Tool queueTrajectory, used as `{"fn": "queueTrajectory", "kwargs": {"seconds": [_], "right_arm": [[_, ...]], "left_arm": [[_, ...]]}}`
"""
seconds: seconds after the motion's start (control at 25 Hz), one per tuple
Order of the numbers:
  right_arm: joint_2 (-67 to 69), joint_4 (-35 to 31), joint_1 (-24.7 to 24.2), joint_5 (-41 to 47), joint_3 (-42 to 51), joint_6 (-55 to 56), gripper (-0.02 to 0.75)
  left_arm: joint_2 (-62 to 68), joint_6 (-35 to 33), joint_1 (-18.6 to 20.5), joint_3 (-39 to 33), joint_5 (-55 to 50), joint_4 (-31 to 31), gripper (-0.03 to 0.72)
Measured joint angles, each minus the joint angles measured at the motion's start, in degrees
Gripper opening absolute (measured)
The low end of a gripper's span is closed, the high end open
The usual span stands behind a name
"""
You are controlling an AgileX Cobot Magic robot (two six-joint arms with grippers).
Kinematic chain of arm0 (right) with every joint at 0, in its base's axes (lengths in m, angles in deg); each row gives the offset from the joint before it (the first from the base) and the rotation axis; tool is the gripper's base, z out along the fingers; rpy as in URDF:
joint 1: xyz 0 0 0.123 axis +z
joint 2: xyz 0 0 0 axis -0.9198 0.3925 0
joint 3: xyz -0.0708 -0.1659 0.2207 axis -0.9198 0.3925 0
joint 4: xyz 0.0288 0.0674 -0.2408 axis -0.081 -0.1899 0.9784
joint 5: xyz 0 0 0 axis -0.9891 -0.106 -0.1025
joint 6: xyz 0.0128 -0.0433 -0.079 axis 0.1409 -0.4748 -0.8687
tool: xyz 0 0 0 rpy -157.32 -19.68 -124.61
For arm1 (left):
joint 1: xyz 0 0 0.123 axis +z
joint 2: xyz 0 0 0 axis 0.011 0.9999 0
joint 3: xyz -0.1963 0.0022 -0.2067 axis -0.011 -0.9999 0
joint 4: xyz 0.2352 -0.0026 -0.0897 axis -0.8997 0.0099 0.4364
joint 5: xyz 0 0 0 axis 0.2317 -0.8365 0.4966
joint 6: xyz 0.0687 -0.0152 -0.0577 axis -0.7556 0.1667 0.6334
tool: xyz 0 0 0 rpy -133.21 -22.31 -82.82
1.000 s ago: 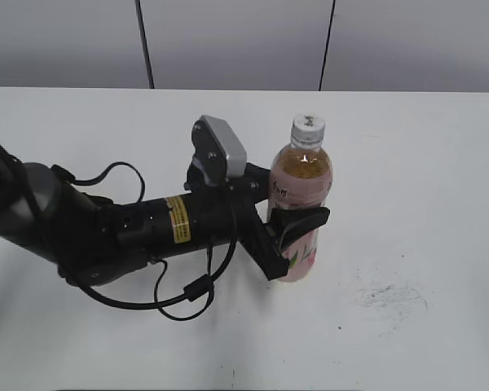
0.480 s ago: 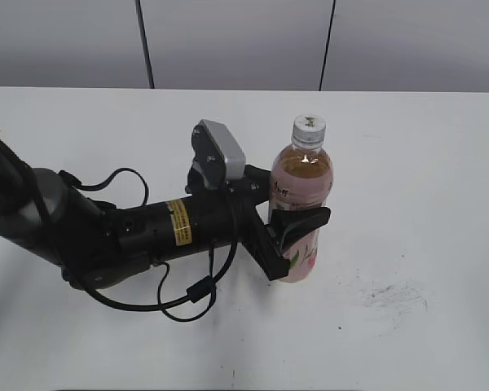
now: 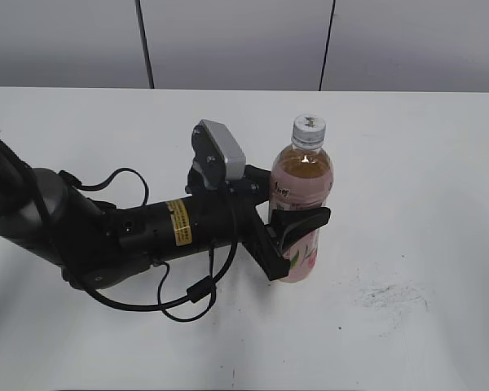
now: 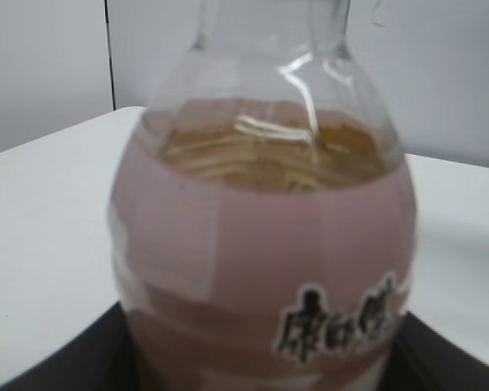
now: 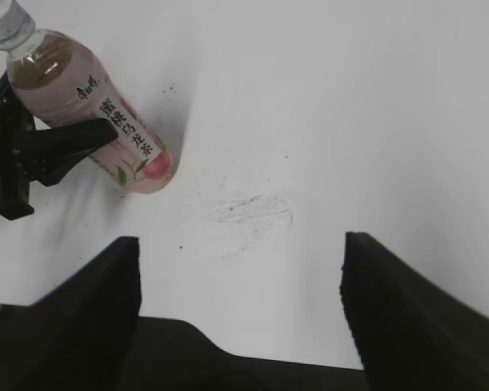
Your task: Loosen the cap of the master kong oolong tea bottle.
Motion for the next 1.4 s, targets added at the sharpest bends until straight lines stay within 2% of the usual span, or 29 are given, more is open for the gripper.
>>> {"fn": "queueTrajectory", "kwargs": {"seconds": [0.24,0.52,0.6,0.68,0.88,1.0,1.16,1.4], "right_arm": [[21.6,-9.6,0.0,3.6,-11.5,-7.5,0.533],[38.1,-12.4,0.1,9.8,-24.4,-7.5,0.532],[41.0,-12.7,1.5,10.7,-26.9,-6.9,0.531],[43.1,-11.2,5.1,10.7,-29.2,-4.9,0.523],[50.4,0.7,19.5,10.6,-37.7,7.7,0.521],[56.2,5.0,25.1,12.4,-44.3,12.4,0.52],[63.4,6.8,28.6,15.9,-53.0,16.2,0.519],[70.2,10.1,30.1,17.0,-61.5,20.2,0.518]], "left_arm": [[0.0,0.0,0.0,0.0,0.0,0.0,0.396],[0.0,0.0,0.0,0.0,0.1,0.0,0.396],[0.0,0.0,0.0,0.0,0.1,0.0,0.396],[0.0,0.0,0.0,0.0,0.1,0.0,0.396],[0.0,0.0,0.0,0.0,0.1,0.0,0.396],[0.0,0.0,0.0,0.0,0.1,0.0,0.396],[0.0,0.0,0.0,0.0,0.1,0.0,0.396],[0.0,0.0,0.0,0.0,0.1,0.0,0.396]]}}
